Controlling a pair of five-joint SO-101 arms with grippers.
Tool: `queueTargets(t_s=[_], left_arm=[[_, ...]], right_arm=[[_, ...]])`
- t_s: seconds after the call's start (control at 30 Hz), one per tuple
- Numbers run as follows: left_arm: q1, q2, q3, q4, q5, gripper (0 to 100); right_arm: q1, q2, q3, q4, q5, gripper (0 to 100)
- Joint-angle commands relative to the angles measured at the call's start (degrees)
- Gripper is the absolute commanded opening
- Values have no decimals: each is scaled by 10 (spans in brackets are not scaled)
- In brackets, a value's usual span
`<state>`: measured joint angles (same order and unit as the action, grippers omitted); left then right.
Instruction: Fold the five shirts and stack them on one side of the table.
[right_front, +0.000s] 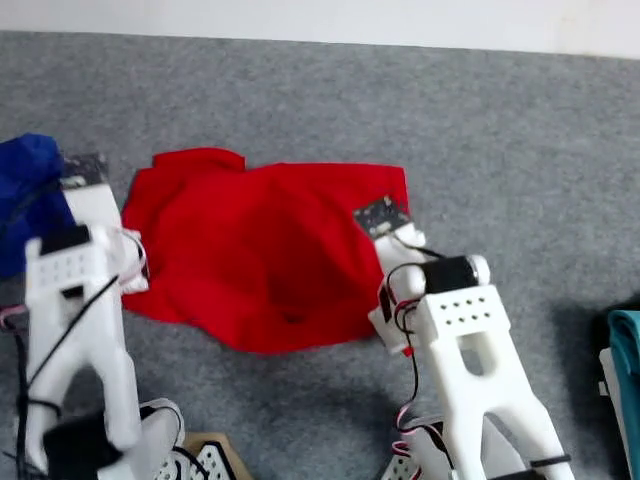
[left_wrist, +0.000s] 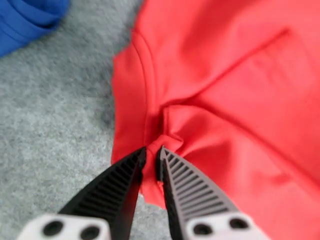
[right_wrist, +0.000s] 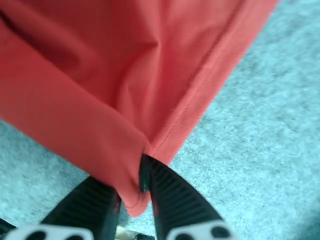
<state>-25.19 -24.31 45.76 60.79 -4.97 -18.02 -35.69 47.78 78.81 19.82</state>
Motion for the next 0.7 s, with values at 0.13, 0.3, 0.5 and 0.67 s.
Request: queueTargets(t_s=[0.13,0.3,0.5,0.67], left_arm=[[-5,-177,49,10,-8,162],[-10,-284,45,55,-9,257],[-26,-340,14,115,-10,252],[-23,-273,-80,148,-8,251]], right_arm=[[-7,-64,27,-11,40,269],[-5,-116,26,-7,40,272],[-3,-153,4,9,36,271],[-4,-141,-68,42,-23,271]])
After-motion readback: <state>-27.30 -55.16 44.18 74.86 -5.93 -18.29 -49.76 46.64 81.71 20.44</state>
